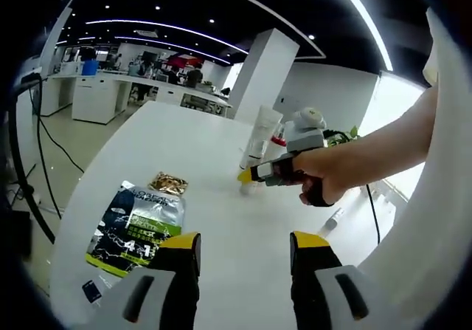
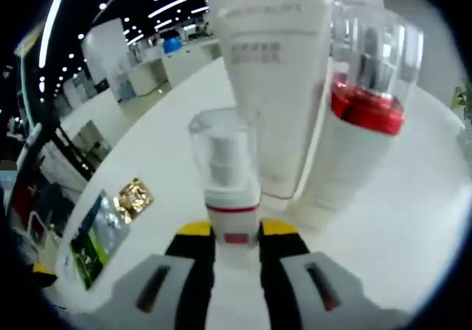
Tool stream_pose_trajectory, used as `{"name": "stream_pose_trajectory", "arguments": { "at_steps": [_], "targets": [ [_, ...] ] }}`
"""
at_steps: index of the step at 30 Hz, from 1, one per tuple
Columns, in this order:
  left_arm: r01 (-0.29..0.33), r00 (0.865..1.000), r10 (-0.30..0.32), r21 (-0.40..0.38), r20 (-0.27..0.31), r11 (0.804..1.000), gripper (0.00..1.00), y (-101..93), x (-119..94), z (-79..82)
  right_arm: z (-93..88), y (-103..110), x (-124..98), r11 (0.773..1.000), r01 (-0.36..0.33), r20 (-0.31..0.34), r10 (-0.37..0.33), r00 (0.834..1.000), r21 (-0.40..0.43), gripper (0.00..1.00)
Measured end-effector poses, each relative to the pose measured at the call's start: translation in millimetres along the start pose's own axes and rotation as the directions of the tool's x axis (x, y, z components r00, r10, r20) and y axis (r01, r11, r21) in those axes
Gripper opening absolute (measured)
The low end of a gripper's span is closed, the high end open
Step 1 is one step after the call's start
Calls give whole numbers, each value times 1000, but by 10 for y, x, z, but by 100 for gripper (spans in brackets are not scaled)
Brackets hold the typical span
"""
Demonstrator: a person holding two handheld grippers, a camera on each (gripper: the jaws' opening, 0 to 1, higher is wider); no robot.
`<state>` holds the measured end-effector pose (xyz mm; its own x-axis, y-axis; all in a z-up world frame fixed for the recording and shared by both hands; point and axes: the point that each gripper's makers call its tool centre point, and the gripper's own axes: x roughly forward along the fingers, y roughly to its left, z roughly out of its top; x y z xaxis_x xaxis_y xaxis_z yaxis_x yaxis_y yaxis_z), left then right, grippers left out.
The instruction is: Arrange the skincare products in the storage area until every visible bottle or jar stands upright without overlapping.
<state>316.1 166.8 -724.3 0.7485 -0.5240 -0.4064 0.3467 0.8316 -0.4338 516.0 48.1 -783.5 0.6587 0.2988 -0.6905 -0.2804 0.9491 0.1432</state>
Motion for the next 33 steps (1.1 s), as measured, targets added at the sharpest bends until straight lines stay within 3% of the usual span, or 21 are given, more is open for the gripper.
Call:
{"name": "stream_pose_trajectory", "arguments": {
  "at_steps": [1, 6, 9, 12, 21, 24, 29, 33],
  "targets": [
    [1, 1000, -1, -2, 1, 1000, 49, 9, 2, -7, 16, -8, 16, 999, 8, 6, -8, 1000, -43, 21],
    [2, 1000, -2, 2, -7, 1000, 49, 17, 4, -20, 17, -7, 14, 999, 13, 19, -12, 1000, -51, 20],
    [3, 1000, -3, -1, -8, 1000, 49, 27, 0, -25, 8, 9, 10, 994, 1, 22, 1, 1000, -107, 20],
    [2, 1000, -2, 2, -13, 1000, 49, 45, -14, -39, -27, -17, -38, 996, 15, 53, -10, 999, -89, 20],
    [-4, 1000, 4, 1, -22, 1000, 49, 60, -59, -74, -167, -1, -165, 988, 10, 127, 9, 992, -151, 20],
    [-4, 1000, 4, 4, -28, 1000, 49, 59, -72, -88, -169, -6, -169, 988, 11, 123, 9, 992, -156, 20],
    [-8, 999, 8, 7, -36, 1000, 49, 53, -88, -116, -107, -73, -110, 993, 69, 114, -58, 992, -92, 20],
    [-10, 999, 11, 6, -34, 1000, 49, 43, -95, -114, -47, -132, -46, 989, 133, 109, -139, 984, 59, 20]
  ]
}}
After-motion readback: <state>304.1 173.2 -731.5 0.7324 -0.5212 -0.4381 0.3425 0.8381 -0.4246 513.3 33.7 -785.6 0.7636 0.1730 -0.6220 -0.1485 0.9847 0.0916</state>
